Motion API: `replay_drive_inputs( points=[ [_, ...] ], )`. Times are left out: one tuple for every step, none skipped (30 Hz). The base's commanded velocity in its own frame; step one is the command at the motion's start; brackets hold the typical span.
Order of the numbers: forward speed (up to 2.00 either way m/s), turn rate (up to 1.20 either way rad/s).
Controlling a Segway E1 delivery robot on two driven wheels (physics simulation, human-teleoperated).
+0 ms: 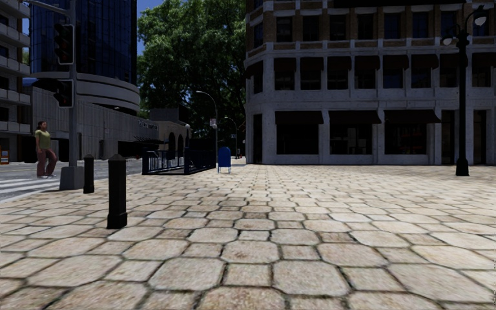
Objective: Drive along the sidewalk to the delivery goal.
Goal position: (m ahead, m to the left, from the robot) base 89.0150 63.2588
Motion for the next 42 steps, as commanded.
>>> replay_drive_inputs(
  points=[
    [1.33, 0.00],
    [1.33, 0.00],
    [1.33, 0.00],
    [1.33, 0.00],
    [1.33, 0.00],
    [1.33, 0.00],
    [1.33, 0.00],
    [1.33, 0.00],
    [1.33, 0.00],
    [1.33, 0.00],
    [1.33, 0.00],
    [1.33, 0.00],
    [1.33, 0.00],
    [1.33, 0.00],
    [1.33, 0.00],
    [1.33, 0.00],
    [1.33, 0.00],
    [1.33, 0.00],
    [1.33, 0.00],
    [1.33, 0.00],
    [1.33, 0.00],
    [1.33, 0.00],
    [1.33, 0.00],
    [1.33, 0.00],
    [1.33, 0.01],
    [1.33, 0.13],
    [1.33, 0.22],
    [1.33, 0.22],
    [1.33, 0.26],
    [1.33, 0.31],
    [1.33, 0.35],
    [1.33, 0.36],
    [1.33, 0.36],
    [1.33, 0.36],
    [1.33, 0.36],
    [1.33, 0.36],
    [1.33, 0.36],
    [1.33, 0.36],
    [1.33, 0.37],
    [1.33, 0.37],
    [1.33, 0.38],
    [1.33, 0.38]
  ],
)
